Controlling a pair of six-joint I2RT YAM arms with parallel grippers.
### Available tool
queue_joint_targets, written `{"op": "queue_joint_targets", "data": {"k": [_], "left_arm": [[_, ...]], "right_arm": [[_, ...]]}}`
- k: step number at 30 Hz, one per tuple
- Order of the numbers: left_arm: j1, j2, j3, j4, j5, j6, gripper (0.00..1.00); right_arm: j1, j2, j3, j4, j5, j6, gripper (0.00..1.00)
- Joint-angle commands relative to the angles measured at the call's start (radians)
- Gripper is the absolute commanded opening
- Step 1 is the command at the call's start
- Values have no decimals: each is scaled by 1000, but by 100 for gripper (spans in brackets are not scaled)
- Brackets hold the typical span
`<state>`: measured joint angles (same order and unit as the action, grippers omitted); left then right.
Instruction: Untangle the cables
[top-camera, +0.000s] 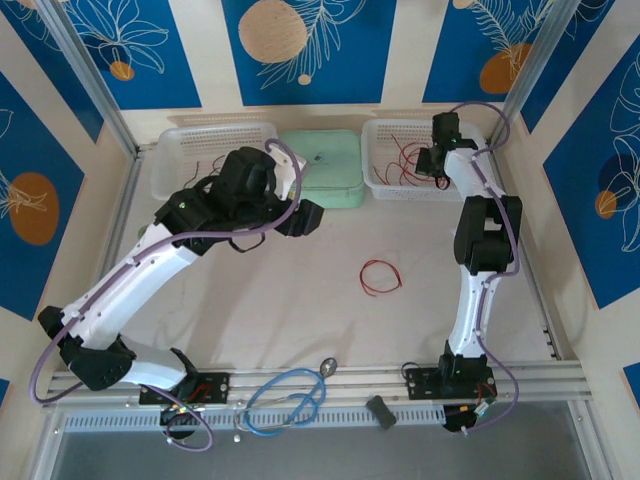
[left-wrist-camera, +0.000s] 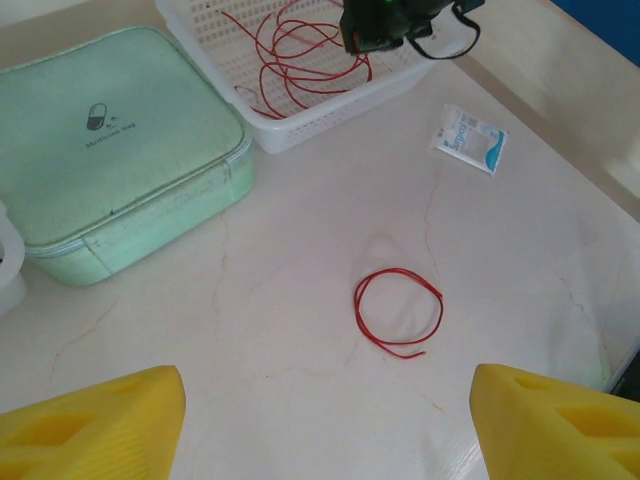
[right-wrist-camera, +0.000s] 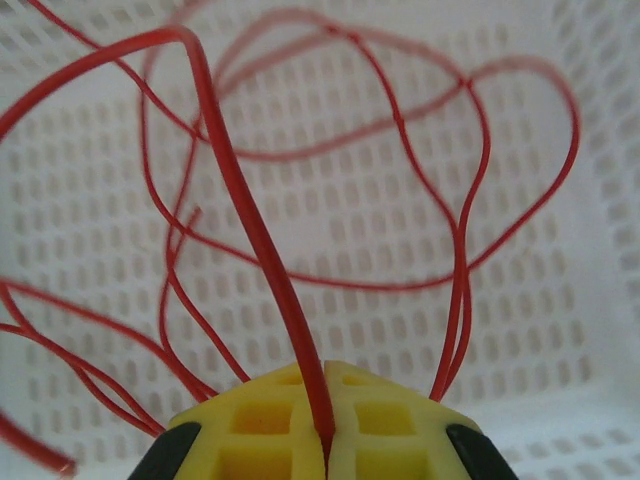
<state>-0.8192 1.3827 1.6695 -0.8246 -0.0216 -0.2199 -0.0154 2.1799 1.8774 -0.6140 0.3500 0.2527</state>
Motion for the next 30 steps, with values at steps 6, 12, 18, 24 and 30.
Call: {"op": "queue_joint_targets", "data": {"k": [6,12,18,24,30], "left_arm": [[-62,20,-9,-8,-66,-34,75],[-93,55,-8,-21,-82,-42,75],[-134,150,-19,-43,-57,-65,76],[-162,298,-44,-23,-34,-123,73],[-158,285,-87,18,-81,-160,75]], "right_arm": [[-33,-41,26,-61,-105,100,23],[-49,-106,20,-73,-135,106,42],[-42,-338,-139,-23,-129,106,47],[-6,-634,-408,-133,-88,216,47],[95,-848,-721,-249,-189,334,49]]}}
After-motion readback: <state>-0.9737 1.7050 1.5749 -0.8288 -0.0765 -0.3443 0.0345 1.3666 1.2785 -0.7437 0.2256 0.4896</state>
